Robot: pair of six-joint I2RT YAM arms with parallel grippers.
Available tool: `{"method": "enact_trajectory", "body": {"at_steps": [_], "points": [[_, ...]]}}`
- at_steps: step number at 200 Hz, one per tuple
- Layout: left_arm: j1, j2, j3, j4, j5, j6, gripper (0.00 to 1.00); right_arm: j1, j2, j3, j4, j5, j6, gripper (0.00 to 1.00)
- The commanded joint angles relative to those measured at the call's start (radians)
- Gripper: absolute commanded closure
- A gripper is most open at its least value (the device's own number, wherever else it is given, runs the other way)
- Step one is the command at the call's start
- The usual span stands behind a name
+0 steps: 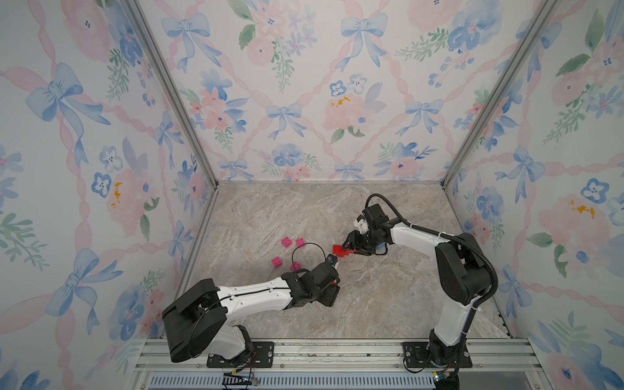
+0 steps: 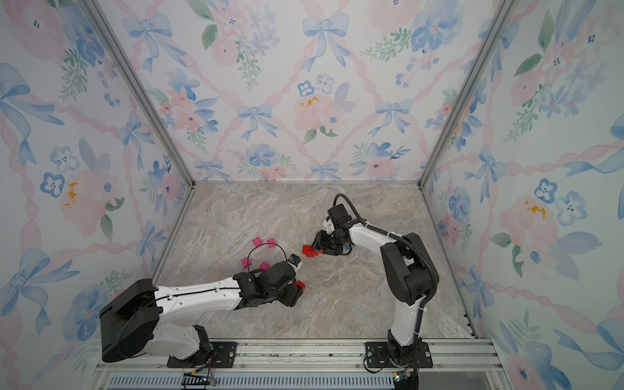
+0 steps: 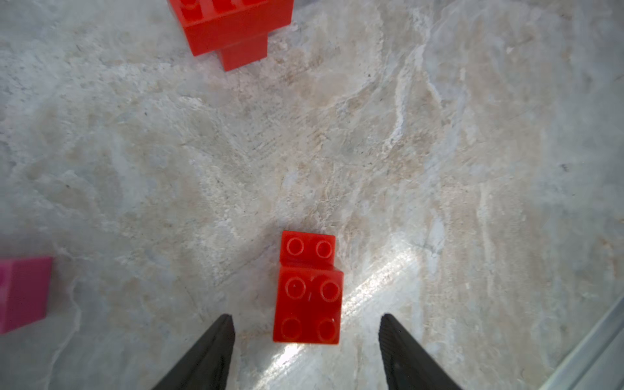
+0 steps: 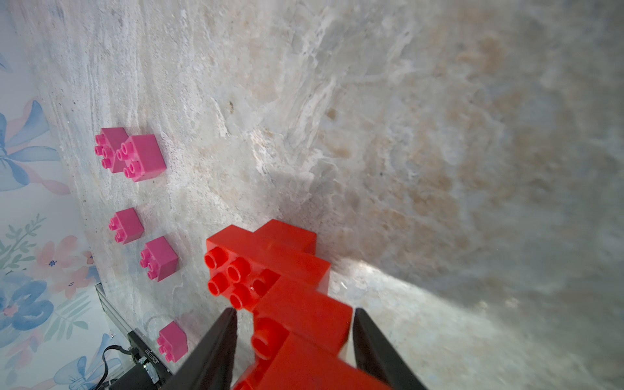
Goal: Assemble the letter v with lego
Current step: Pick up the lego brick from the center of the board.
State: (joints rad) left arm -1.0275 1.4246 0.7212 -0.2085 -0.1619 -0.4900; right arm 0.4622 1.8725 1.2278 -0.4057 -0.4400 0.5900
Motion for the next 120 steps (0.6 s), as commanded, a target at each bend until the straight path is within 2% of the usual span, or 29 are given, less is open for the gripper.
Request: {"method": "enact_trajectory", "body": {"at_steps": [1,30,69,120], "points": [[-0.012,0.049,0.040,-0.037,-0.063,0.038,0.28,0.012,0.007,0.024,-0.025,0.011,-0.018,0.44],[-0.013,0.099,0.067,-0.036,-0.074,0.048,0.31,0.014,0.005,0.029,-0.029,0.010,-0.019,0.44],[-0.013,0.127,0.074,-0.034,-0.070,0.047,0.41,0.013,0.001,0.029,-0.034,0.011,-0.022,0.44],[-0.014,0.128,0.061,-0.016,-0.036,0.044,0.43,0.018,0.012,0.029,-0.027,0.006,-0.020,0.45]]}}
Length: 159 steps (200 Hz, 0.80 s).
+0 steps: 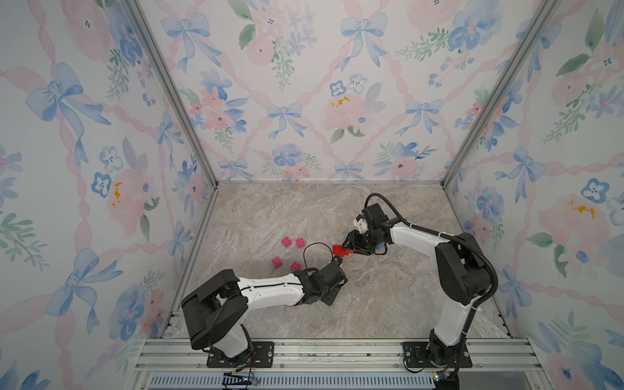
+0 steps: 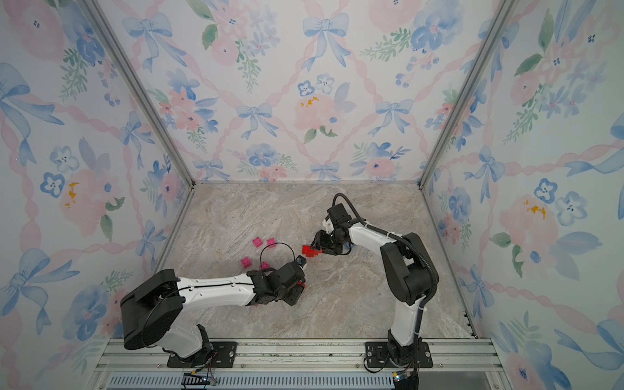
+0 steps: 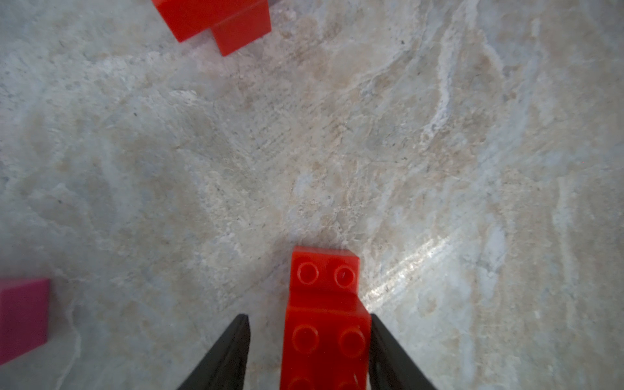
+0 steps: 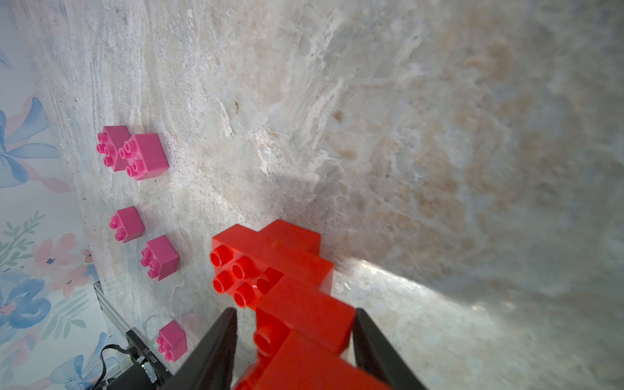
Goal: Assemble the letter v with lego
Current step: Pick up the lego brick from the center of the board.
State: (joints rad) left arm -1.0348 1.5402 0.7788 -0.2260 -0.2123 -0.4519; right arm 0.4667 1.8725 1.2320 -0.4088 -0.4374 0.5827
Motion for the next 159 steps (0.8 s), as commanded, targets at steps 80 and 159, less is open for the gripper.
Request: {"method": "enact_trajectory", "body": {"at_steps": [80,159], "points": [[0.005,0.022,-0.022,0.055,0.065,-0.001,0.51,0.014,0.011,0.027,-0.030,0.005,-0.016,0.46],[0.017,0.027,-0.035,0.064,0.066,-0.008,0.57,0.019,0.013,0.031,-0.039,0.011,-0.022,0.46]]}}
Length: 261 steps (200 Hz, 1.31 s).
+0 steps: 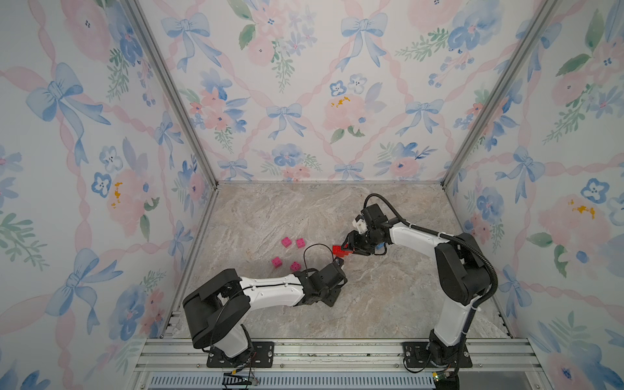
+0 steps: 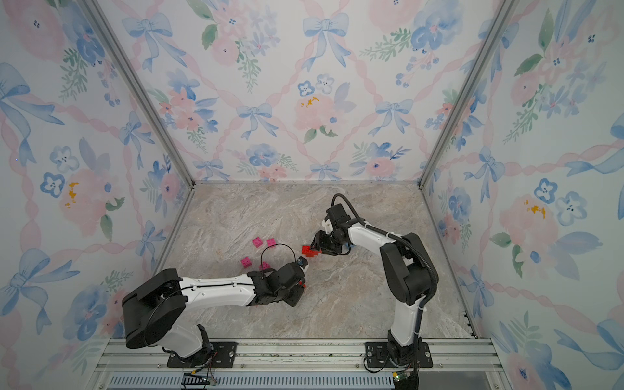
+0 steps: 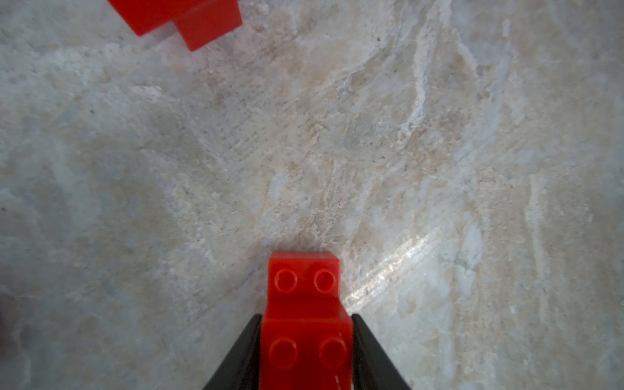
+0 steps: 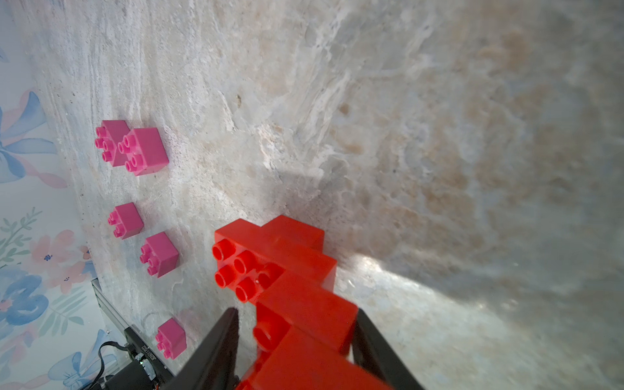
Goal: Assemble the letter v with lego
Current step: Pick up the lego brick from the center of the board.
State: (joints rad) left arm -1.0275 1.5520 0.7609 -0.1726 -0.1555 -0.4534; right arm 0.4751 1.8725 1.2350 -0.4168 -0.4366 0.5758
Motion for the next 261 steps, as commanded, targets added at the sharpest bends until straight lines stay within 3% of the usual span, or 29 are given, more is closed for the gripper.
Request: {"method": "enact_trajectory", "body": {"at_steps": [1,70,176,213,252,261], "points": [[0.009,0.015,-0.016,0.011,0.008,-0.006,0.57,0.010,0.012,0.028,-0.031,0.011,-0.015,0.46],[0.019,0.026,-0.021,0.028,0.012,-0.007,0.55,0.011,0.016,0.029,-0.034,0.012,-0.018,0.46],[0.070,-0.002,-0.020,0.038,0.052,0.004,0.66,0.009,0.025,0.037,-0.037,0.011,-0.022,0.48],[0.166,-0.070,0.017,0.038,0.133,0.091,0.78,0.007,0.039,0.043,-0.034,0.006,-0.023,0.49],[0.239,-0.127,0.094,0.028,0.270,0.287,0.89,0.007,0.050,0.063,-0.047,0.011,-0.044,0.51],[0.255,-0.135,0.108,0.023,0.275,0.328,0.97,0.007,0.051,0.069,-0.056,0.017,-0.053,0.51]]}}
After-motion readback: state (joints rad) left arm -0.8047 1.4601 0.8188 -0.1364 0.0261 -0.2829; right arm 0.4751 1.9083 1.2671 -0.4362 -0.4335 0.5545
